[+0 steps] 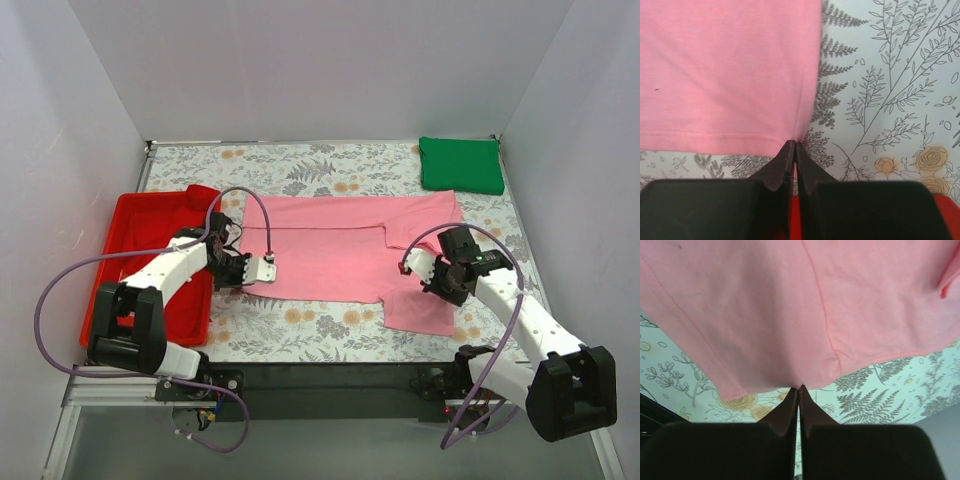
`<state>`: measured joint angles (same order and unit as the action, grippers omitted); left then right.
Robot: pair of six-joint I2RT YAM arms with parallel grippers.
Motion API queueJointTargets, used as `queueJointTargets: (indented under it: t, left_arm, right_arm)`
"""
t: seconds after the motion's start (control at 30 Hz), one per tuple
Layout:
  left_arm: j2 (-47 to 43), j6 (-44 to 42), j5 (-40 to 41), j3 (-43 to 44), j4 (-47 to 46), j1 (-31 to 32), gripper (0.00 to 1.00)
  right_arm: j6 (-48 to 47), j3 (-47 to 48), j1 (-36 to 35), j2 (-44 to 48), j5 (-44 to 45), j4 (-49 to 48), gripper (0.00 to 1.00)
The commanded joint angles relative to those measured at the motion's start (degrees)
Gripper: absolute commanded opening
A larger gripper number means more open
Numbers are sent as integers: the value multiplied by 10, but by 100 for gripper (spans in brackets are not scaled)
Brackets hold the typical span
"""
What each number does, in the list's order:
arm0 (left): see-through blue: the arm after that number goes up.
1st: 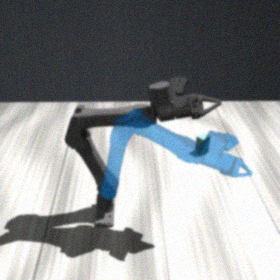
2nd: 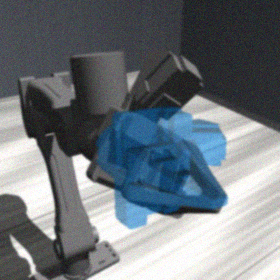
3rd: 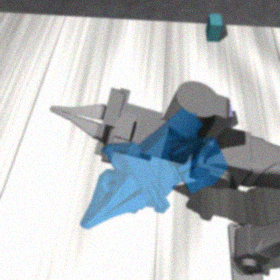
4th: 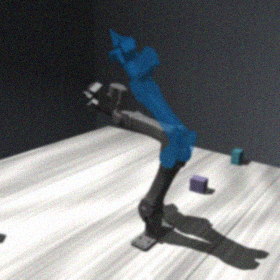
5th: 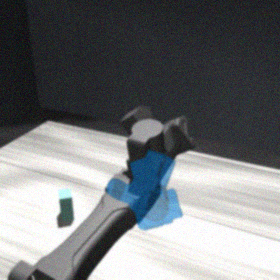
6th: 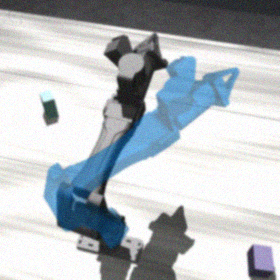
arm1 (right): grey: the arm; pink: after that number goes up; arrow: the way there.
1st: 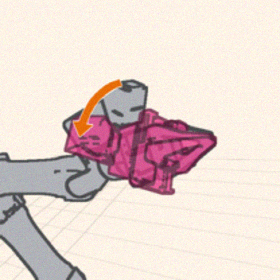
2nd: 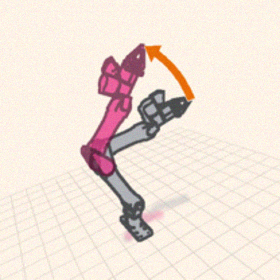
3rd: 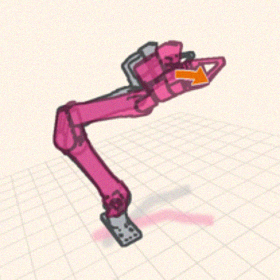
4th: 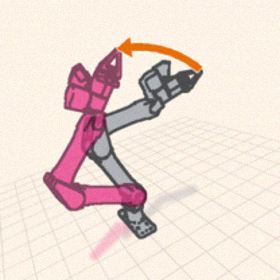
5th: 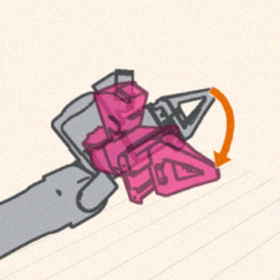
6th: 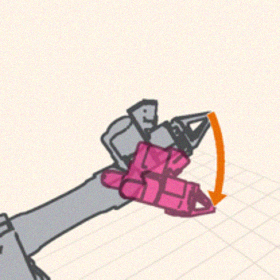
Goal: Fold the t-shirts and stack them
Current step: Fold the tshirt
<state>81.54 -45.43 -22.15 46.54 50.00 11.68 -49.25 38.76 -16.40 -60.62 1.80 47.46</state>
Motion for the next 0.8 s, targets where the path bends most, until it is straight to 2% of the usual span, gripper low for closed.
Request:
queueJointTargets:
  t: [0.0,0.5,0.77]
  left_arm:
    - [3,9,-25,42,20,-13,0]
    - [107,21,-71,205,37,-56,0]
    - [155,35,-83,270,32,-67,0]
  right_arm:
    - [-34,53,15,-13,6,8,1]
    - [-143,241,66,-181,-2,10,1]
    - [-166,318,81,-259,-8,9,1]
